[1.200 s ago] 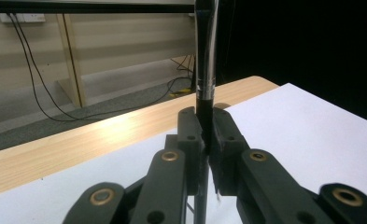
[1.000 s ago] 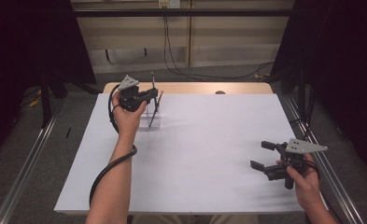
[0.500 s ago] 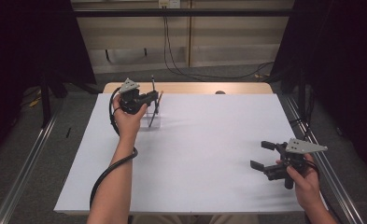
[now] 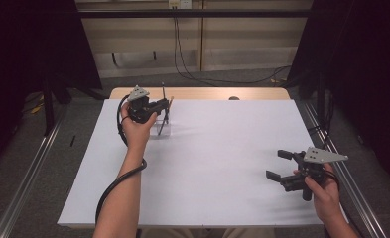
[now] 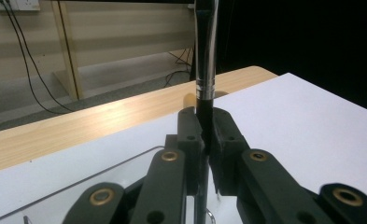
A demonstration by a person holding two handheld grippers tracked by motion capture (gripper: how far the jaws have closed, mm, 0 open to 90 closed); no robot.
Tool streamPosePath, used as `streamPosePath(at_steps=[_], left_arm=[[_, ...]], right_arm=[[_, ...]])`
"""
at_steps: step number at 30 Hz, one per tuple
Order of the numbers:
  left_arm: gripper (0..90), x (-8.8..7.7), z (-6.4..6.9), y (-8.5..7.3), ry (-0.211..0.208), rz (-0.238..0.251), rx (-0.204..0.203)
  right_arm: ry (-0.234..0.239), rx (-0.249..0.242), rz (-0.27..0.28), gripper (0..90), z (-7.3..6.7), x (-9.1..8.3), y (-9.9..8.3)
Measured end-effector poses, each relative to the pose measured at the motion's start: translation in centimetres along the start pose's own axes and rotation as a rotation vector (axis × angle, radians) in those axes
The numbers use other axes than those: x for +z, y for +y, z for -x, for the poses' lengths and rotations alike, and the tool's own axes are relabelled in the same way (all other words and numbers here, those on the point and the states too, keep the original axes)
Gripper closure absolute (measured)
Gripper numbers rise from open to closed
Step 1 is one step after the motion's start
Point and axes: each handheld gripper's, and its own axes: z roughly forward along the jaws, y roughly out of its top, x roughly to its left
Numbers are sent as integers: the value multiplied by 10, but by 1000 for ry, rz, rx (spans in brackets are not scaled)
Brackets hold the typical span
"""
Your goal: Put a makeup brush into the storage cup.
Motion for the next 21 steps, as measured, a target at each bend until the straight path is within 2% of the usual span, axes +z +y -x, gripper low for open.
streamPosePath(at_steps=[11,12,13,15,21], left_arm=[[837,-2,-1,-4,-1,-3,-11],[834,-2,-1,-4,-5,-2,-22],[818,-3,-1,-5,-15,-2,-30],[726,-4,-1,-4,-27,13,-50],[580,-9,-2,-4,-42,20,-68]], right_arm=[[2,-2,0,53,-1,1,0],[3,-3,0,53,-1,1,0],[3,-2,0,53,-1,1,0],[2,-3,-1,53,-1,1,0],[5,-3,-3,53,-1,2,0]])
